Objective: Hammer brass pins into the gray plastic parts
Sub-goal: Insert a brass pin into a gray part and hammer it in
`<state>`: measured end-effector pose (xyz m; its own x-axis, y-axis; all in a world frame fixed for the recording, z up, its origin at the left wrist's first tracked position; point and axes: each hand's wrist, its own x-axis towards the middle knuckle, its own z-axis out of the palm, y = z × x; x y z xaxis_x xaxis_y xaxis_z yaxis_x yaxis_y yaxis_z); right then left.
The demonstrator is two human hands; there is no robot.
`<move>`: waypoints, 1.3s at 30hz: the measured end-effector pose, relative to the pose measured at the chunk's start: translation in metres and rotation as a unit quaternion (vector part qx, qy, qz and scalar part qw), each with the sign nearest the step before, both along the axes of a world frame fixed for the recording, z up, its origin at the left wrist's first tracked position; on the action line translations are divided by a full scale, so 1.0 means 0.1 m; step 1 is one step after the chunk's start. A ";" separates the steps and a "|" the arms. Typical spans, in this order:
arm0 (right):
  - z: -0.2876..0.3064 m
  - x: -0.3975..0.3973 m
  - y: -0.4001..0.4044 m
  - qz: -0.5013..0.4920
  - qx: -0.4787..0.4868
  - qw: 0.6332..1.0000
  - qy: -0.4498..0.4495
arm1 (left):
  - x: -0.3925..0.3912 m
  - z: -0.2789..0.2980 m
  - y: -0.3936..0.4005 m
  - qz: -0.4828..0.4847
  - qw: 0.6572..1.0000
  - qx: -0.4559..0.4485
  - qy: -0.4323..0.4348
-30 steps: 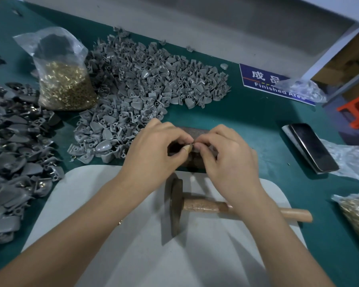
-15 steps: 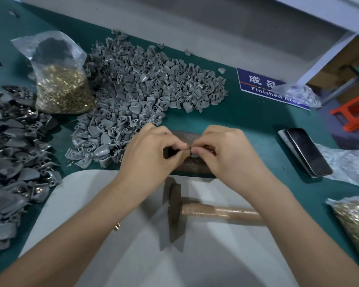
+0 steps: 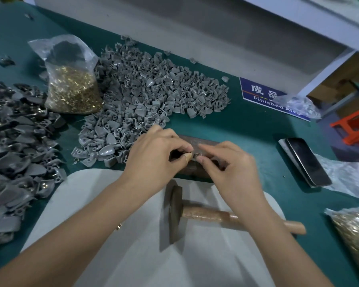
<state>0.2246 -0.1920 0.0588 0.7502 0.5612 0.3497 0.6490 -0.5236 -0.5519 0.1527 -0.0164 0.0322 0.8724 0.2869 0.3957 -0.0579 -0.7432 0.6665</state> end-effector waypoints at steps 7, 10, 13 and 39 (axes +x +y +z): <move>-0.30 -0.63 -0.79 0.074 -0.121 0.986 -0.084 | 0.00 0.01 0.01 0.000 1.000 -0.010 0.009; -0.33 -0.70 -0.97 0.083 -0.207 0.957 -0.187 | 0.00 0.02 0.02 -0.003 1.000 -0.012 0.013; -0.17 -0.72 -1.07 0.047 -0.249 0.937 -0.240 | 0.00 0.01 0.02 -0.005 1.000 -0.018 0.021; 0.27 -0.38 -0.51 -0.129 -0.121 0.983 0.056 | -0.01 0.02 0.02 0.001 1.000 -0.019 -0.008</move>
<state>0.1869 -0.2433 0.0862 0.9048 0.4032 0.1371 0.4195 -0.7882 -0.4504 0.1512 -0.0142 0.0341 0.8652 0.3043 0.3984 -0.0670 -0.7174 0.6934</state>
